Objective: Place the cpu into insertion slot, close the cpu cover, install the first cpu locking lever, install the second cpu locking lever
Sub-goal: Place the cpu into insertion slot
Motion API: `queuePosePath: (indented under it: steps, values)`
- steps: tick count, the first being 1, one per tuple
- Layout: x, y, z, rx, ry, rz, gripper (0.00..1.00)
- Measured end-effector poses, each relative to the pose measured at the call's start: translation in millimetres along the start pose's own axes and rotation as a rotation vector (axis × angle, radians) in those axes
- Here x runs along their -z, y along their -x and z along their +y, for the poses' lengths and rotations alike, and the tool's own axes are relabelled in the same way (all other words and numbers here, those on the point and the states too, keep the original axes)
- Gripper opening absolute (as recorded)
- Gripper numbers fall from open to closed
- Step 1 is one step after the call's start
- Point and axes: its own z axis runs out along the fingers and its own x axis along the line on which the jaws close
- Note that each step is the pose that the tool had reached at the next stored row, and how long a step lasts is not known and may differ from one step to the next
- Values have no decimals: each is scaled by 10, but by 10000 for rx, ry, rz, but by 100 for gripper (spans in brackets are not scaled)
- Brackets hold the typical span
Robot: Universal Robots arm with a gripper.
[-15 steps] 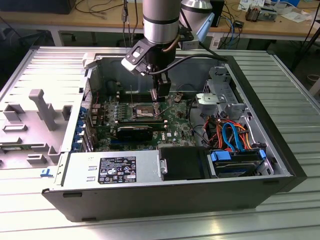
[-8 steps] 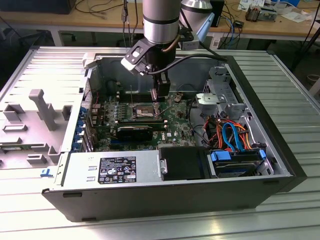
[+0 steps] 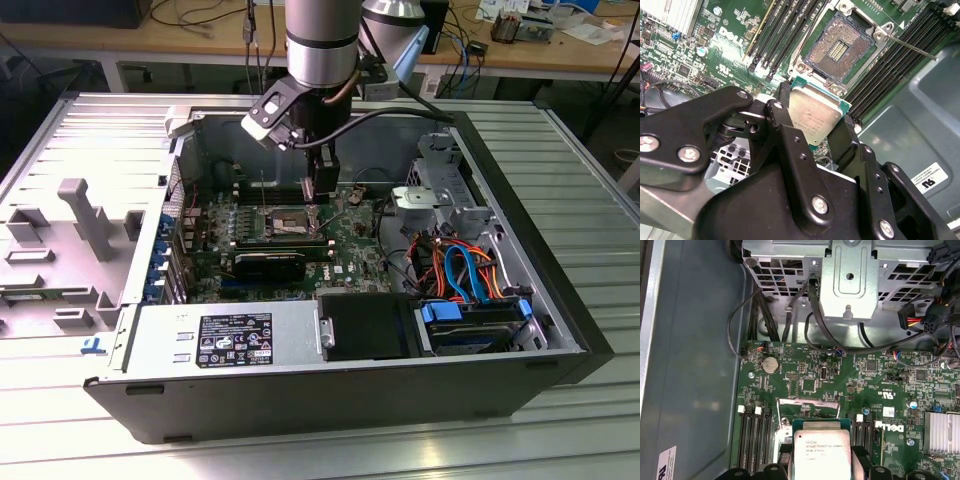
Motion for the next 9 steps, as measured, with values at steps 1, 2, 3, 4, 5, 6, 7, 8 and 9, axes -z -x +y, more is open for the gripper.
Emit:
queuePosePath:
  steps: [1,2,3,4,5,6,7,8,9]
  values:
    - [0,0,0,-20,0,-1,55]
    - [0,0,0,-52,0,-2,55]
    - [0,0,0,-77,1,-3,55]
    - [0,0,0,-97,1,-4,55]
    - [0,0,0,-123,1,-5,55]
    - [0,0,0,-143,2,-6,55]
    - [0,0,0,-186,2,-8,55]
    - [0,0,0,-231,2,-11,55]
    - [0,0,0,-276,3,-13,55]
